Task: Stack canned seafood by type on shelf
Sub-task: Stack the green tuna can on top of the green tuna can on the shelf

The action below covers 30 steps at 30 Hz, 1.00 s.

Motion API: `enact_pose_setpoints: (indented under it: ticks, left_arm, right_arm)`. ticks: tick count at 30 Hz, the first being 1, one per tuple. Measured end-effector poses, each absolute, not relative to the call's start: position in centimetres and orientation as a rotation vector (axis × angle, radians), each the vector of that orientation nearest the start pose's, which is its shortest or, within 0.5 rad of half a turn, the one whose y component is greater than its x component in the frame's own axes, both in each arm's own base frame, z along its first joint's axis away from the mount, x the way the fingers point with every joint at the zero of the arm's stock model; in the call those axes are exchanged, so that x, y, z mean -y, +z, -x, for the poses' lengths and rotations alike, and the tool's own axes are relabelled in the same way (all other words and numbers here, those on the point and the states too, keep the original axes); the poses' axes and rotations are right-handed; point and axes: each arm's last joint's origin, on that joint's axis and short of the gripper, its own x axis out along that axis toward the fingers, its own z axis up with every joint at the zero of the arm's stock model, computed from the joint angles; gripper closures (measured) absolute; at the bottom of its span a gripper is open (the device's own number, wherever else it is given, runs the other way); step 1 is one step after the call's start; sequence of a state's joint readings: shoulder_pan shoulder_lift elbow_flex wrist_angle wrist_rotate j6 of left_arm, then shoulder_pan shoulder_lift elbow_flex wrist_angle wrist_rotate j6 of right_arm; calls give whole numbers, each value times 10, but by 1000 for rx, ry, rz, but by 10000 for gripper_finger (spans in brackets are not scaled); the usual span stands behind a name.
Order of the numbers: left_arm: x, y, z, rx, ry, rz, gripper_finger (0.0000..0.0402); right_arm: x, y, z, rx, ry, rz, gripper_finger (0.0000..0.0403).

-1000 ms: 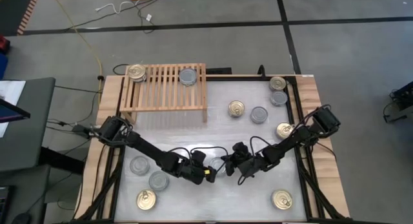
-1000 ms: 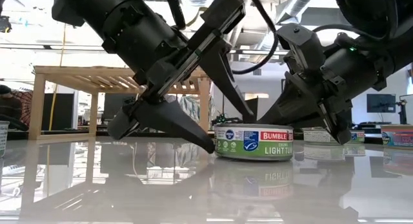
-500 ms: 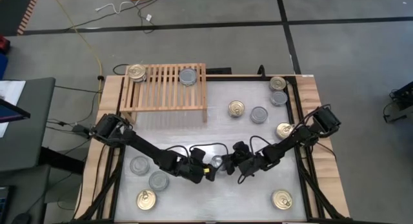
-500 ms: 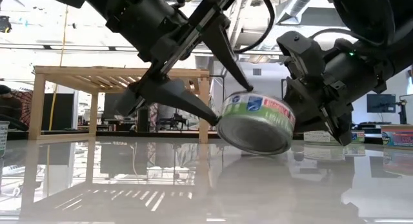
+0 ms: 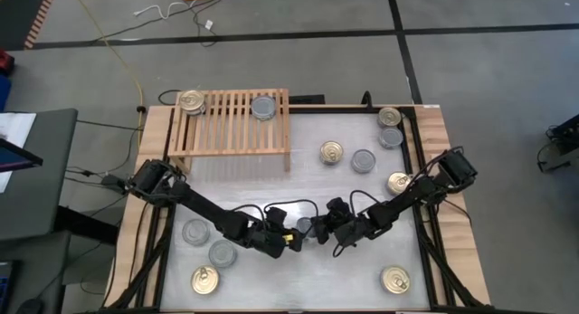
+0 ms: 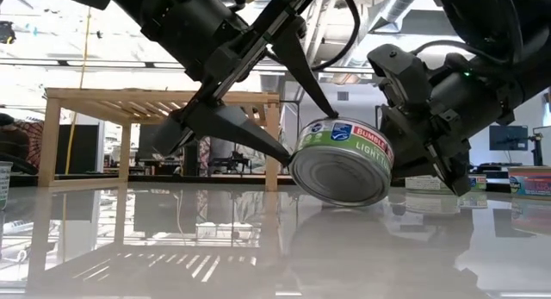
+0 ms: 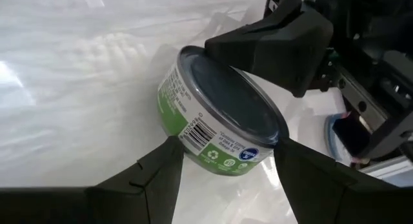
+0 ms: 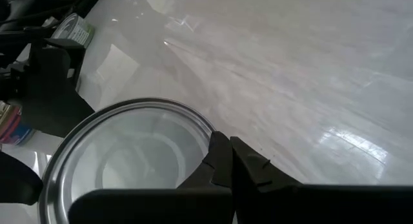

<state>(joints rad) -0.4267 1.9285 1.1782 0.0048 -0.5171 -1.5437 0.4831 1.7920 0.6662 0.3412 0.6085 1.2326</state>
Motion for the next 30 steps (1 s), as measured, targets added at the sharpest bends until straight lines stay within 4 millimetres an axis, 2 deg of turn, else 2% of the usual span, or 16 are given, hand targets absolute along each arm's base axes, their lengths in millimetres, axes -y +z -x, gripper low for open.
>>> enact_pose_setpoints:
  ticks: [10, 14, 19, 23, 30]
  left_arm:
    - [157, 159, -365, -442, 627, 1290, 171]
    - [155, 152, -365, -376, 693, 1301, 171]
    - [158, 144, -367, -374, 694, 1312, 171]
    - [158, 143, -367, -397, 685, 1270, 171]
    - [150, 153, -364, -464, 649, 1053, 171]
  right_arm:
    - [-129, 107, -281, -473, -477, -759, 385]
    - [-134, 109, -283, -482, -449, -736, 385]
    - [-134, 108, -280, -500, -476, -742, 385]
    - [-134, 107, -279, -504, -496, -747, 385]
    - [-129, 106, -280, -506, -514, -737, 386]
